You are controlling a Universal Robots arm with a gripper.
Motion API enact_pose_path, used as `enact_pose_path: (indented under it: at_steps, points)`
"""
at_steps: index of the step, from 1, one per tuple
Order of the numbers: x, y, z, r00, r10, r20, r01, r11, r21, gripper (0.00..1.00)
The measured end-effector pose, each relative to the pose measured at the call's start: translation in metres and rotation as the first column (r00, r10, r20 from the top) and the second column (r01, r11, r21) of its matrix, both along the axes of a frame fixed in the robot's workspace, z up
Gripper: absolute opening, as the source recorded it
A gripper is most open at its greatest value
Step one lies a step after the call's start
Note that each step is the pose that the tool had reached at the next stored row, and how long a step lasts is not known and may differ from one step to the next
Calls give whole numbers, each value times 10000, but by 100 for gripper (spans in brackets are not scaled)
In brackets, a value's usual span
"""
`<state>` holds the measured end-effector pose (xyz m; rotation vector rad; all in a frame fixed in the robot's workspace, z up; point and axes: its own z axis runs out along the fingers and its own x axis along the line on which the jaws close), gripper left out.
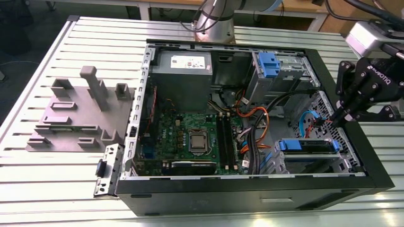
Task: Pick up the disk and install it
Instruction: 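Insert the first disk wire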
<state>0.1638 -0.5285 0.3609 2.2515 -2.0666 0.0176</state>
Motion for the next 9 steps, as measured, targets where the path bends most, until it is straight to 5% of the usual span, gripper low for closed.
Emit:
enact_pose_path:
  at_steps: [9]
  points:
    - [-1, 0, 0, 9999, 108, 0, -108, 9999, -1, 25]
